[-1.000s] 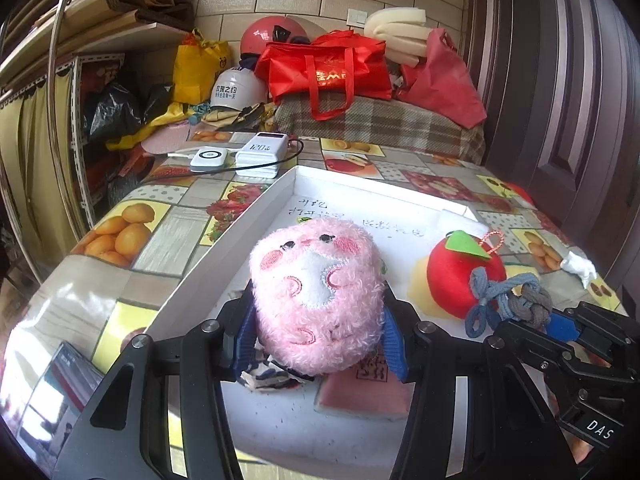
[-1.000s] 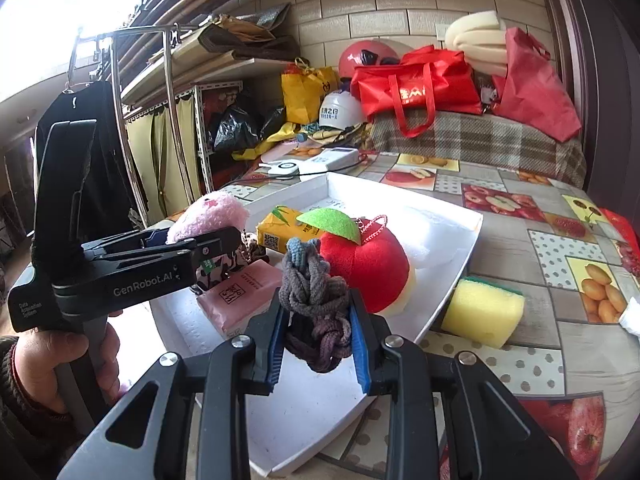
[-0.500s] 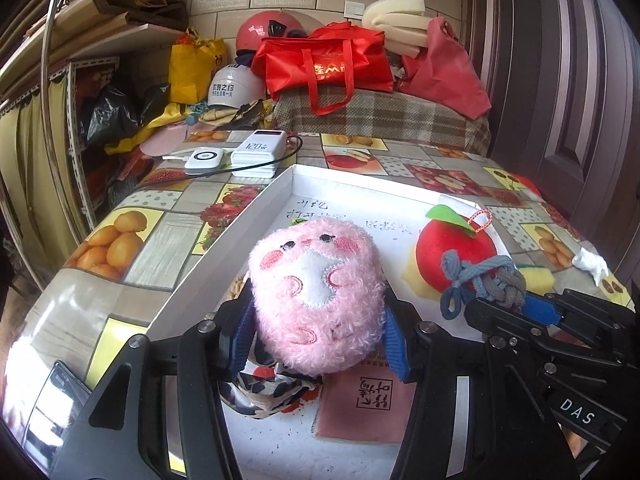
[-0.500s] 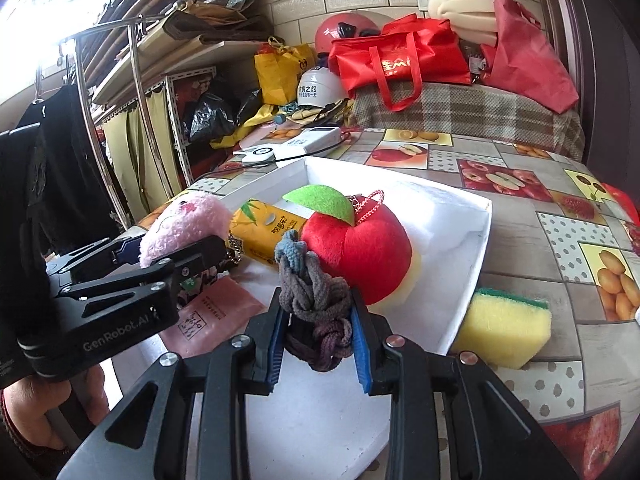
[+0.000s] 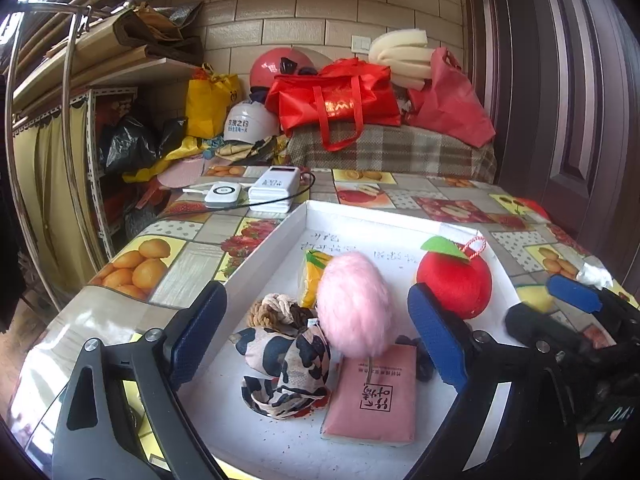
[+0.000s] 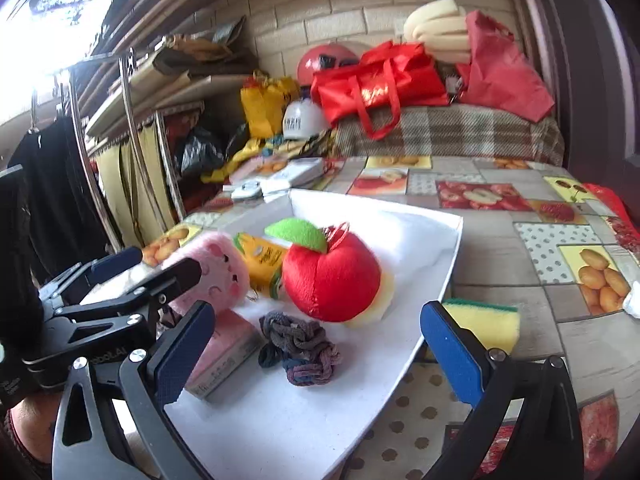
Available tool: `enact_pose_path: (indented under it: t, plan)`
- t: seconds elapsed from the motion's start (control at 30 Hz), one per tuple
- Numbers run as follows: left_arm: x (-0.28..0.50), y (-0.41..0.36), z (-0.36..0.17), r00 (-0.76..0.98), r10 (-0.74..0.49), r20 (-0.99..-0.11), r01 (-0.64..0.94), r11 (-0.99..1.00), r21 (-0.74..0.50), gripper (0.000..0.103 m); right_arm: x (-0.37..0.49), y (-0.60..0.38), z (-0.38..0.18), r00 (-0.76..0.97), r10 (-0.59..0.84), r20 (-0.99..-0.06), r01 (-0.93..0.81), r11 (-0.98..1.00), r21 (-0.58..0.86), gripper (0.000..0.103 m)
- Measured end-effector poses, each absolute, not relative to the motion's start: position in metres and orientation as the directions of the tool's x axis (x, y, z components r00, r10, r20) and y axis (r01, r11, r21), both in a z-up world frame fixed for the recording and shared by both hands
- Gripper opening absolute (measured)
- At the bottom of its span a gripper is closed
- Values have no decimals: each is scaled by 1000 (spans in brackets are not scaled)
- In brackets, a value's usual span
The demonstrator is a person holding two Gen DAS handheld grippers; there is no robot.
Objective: Organize soft objects
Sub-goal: 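Withdraw both tools and grasp the yellow-green sponge with the right tool, then grasp the white glove with the left tool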
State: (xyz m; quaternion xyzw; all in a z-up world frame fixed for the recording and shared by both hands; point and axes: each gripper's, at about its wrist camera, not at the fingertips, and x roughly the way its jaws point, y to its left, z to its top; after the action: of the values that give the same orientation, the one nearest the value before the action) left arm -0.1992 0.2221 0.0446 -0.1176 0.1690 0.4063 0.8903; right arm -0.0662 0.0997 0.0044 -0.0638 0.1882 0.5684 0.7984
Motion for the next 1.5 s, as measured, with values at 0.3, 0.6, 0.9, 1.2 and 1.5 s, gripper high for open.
enact_pose_path:
  t: [0.3, 0.6, 0.9, 1.2, 1.5]
  plan:
    - [-204, 213, 49, 624, 702, -345, -762, 644, -67, 93, 2, 45, 12, 523, 779, -345, -792, 594, 139, 103]
    - [-204, 213, 49, 624, 701, -344, -762, 644, -69, 93, 40, 65, 0, 276, 813, -513, -891, 416, 180, 102]
    - [-203, 212, 49, 624, 702, -343, -761, 645, -65, 93, 8, 105, -16, 353, 698, -623, -935, 273, -225, 90]
    - [-191, 188, 50, 687, 657, -311, -702, 711, -49, 93, 10, 124, -30, 286, 658, -697, -956, 153, -249, 34]
    - [-109, 94, 52, 829, 418, -372, -432, 901, 48, 93, 29, 8, -25, 381, 651, -657, -924, 287, -252, 30]
